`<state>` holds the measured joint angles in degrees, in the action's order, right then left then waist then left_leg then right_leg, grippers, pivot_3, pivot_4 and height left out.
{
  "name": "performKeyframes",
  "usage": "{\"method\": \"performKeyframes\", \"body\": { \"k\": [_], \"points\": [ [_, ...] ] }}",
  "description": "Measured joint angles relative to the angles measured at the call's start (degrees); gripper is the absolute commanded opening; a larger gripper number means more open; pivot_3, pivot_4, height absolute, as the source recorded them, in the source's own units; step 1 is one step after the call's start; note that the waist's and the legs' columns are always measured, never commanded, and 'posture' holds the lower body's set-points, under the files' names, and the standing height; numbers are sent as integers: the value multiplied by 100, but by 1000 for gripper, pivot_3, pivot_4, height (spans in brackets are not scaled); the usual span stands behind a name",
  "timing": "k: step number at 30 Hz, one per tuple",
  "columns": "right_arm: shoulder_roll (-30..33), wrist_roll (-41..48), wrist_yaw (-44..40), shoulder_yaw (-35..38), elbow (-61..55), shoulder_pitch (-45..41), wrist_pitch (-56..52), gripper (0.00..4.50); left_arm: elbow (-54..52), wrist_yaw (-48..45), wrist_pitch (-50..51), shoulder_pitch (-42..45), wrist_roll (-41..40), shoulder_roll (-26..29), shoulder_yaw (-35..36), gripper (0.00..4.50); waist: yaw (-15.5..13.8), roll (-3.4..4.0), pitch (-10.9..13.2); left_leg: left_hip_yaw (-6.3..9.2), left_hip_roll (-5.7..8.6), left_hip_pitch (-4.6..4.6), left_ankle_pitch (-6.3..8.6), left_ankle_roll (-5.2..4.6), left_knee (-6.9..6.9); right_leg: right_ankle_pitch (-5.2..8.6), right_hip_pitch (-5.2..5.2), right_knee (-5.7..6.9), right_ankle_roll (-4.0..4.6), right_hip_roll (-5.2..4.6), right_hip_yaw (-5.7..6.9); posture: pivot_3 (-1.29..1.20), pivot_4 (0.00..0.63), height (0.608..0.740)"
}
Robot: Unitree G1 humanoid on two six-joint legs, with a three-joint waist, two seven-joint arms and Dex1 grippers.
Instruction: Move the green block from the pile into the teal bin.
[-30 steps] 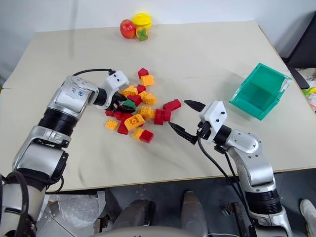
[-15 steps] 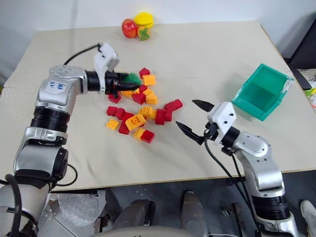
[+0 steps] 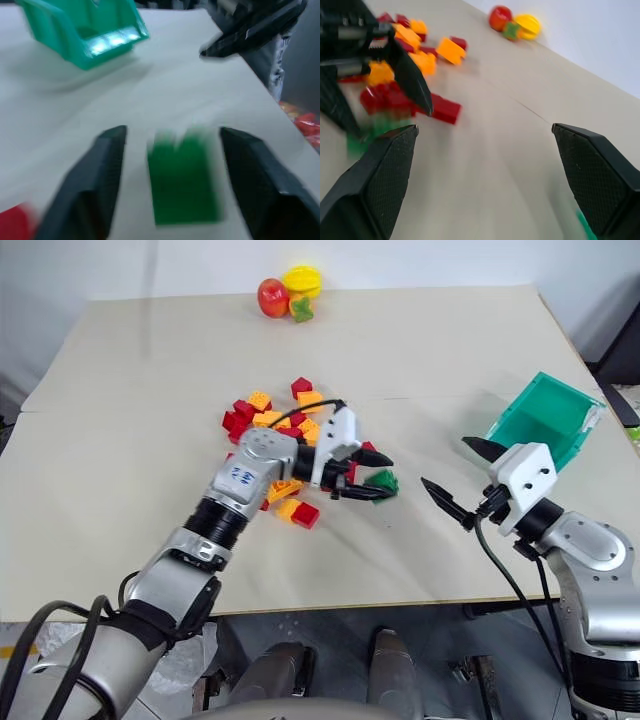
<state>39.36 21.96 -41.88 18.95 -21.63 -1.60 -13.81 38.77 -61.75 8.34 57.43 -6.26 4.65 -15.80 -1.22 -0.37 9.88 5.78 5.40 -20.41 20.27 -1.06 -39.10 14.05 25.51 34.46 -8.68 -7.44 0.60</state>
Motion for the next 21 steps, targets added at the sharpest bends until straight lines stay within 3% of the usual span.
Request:
{"method": "performKeyframes", "body": {
  "k": [1, 6, 14, 19, 21],
  "points": [
    [9, 0, 5, 28, -45, 66, -18, 4500, 33, -6, -85, 41, 3, 13, 14, 4488, 10, 0, 0, -4, -2, 5, 0, 0, 1, 0, 0, 0, 0, 2, -4, 0, 150, 740],
    [84, 84, 26, 341, -404, 475, -247, 4500, 27, -130, -393, 37, -130, 210, 355, 4488, -25, 1, 0, -7, 0, 9, 0, 0, -2, -2, 0, -12, 0, -1, -11, 0, 150, 740],
    [733, 522, -506, 1726, -1060, 1911, -1119, 4500, -427, -850, -517, -519, -540, 1424, 980, 4488, -34, 2, 0, -5, 0, 7, 4, -7, 1, -6, -2, -5, -5, -2, -12, 0, 150, 740],
    [929, 747, -760, 2408, -1439, 2452, -1639, 4500, -733, -1230, -403, -881, -841, 1758, 1200, 4488, -48, 2, 0, -4, -1, 7, 5, -10, -2, -12, -9, -36, -9, -2, -13, 0, 150, 740],
    [1327, 873, -1017, 2693, -1748, 2956, -2224, 4500, -1119, -1507, -275, -1209, -1097, 2130, 1377, 4488, -33, 8, 1, -3, -9, 8, 8, -11, 6, -12, -7, -32, -8, 4, -14, 0, 150, 740]
  ]
}}
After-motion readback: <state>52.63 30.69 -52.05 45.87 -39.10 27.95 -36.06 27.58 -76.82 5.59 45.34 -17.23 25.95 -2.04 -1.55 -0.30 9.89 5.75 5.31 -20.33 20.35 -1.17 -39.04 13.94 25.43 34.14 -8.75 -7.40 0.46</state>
